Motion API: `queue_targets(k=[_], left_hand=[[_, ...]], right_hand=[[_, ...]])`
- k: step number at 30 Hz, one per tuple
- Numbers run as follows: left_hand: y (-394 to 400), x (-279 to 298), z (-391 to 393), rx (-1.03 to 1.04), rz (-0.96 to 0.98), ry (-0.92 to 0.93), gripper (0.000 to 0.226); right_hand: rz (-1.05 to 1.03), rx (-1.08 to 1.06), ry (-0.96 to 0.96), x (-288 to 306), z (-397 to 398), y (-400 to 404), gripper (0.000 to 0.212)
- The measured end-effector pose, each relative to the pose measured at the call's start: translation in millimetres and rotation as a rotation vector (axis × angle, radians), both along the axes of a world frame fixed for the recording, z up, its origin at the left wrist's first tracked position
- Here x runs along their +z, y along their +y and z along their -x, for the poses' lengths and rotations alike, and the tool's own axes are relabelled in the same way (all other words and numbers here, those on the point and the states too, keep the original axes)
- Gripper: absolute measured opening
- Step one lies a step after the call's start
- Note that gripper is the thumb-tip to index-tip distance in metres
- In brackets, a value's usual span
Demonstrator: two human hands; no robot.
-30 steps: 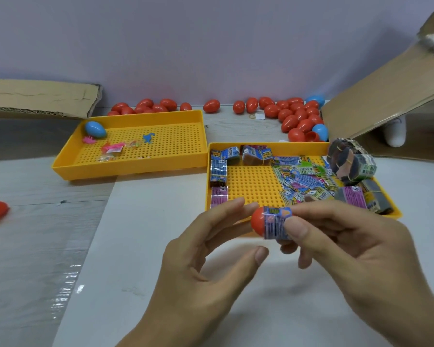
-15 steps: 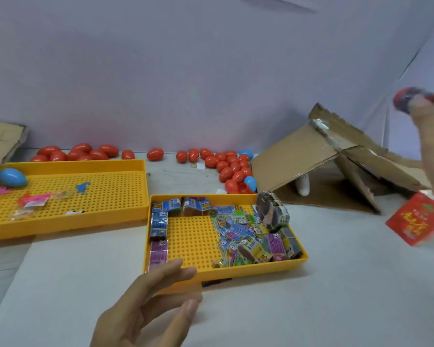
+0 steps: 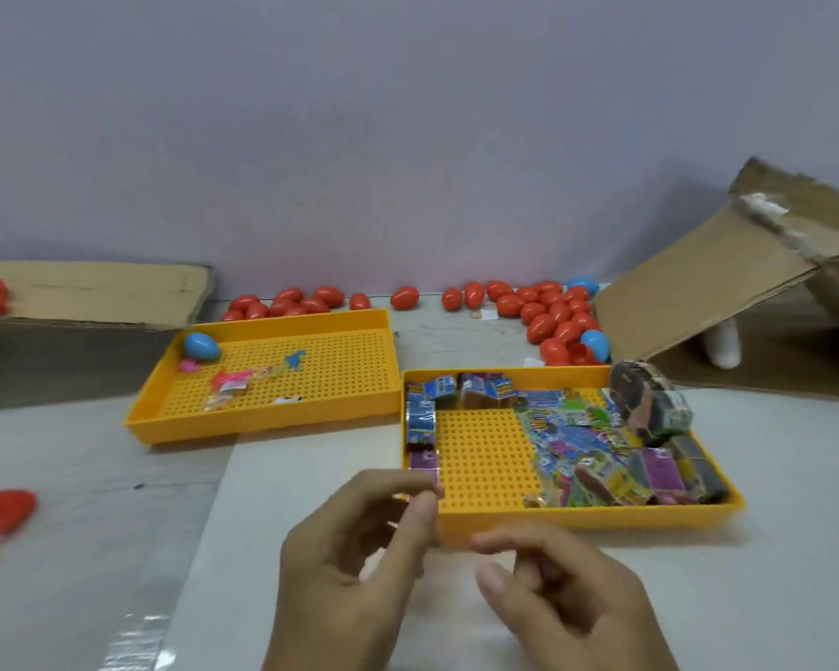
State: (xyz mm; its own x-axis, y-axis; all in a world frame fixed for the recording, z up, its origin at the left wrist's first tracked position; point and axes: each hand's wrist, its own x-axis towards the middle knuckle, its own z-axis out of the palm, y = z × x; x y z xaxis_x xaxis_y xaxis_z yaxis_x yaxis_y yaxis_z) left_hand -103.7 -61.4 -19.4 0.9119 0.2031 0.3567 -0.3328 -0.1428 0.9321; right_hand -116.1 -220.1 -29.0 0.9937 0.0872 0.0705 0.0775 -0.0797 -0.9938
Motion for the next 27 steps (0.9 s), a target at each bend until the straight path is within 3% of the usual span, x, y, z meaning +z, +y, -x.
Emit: queue_targets(k=[2, 4, 9, 12, 16, 18, 22, 27], left_hand=[[18.3, 17.0, -19.5, 0.178, -0.017, -0.071, 0.005], [51.4, 32.7, -51.2, 0.335, -0.197, -0.064, 0.008], [133.6, 41.1, -141.0, 0.656, -0.642, 0.279, 0.029], [152.2, 36.7, -166.5, 0.649, -1.012, 0.467, 0.028], [141.0, 36.5, -174.1, 0.564, -1.471, 0.571, 0.020], [137.3, 35.3, -174.9, 0.543, -1.611, 0.571, 0.021], [142.0, 32.2, -174.3, 0.515, -1.653, 0.513, 0.018], [145.8, 32.1, -170.3, 0.520, -1.342, 0.277, 0.022]], right_hand=[[0.050, 0.069, 0.019, -0.5, 4.1, -2.5, 0.016], [0.013, 0.086, 0.047, 0.5, -2.0, -5.5, 0.025], [0.006, 0.072, 0.060, 0.3, -10.0, -5.3, 0.033], [-0.009, 0.106, 0.093, 0.5, -10.8, -6.2, 0.005], [-0.006, 0.137, 0.109, -3.2, -12.5, -8.6, 0.012], [-0.021, 0.148, 0.113, -1.5, -12.5, -10.0, 0.012], [-0.020, 0.143, 0.114, 0.0, -12.7, -8.7, 0.013], [-0.009, 0.129, 0.091, 2.3, -14.0, -9.9, 0.013]])
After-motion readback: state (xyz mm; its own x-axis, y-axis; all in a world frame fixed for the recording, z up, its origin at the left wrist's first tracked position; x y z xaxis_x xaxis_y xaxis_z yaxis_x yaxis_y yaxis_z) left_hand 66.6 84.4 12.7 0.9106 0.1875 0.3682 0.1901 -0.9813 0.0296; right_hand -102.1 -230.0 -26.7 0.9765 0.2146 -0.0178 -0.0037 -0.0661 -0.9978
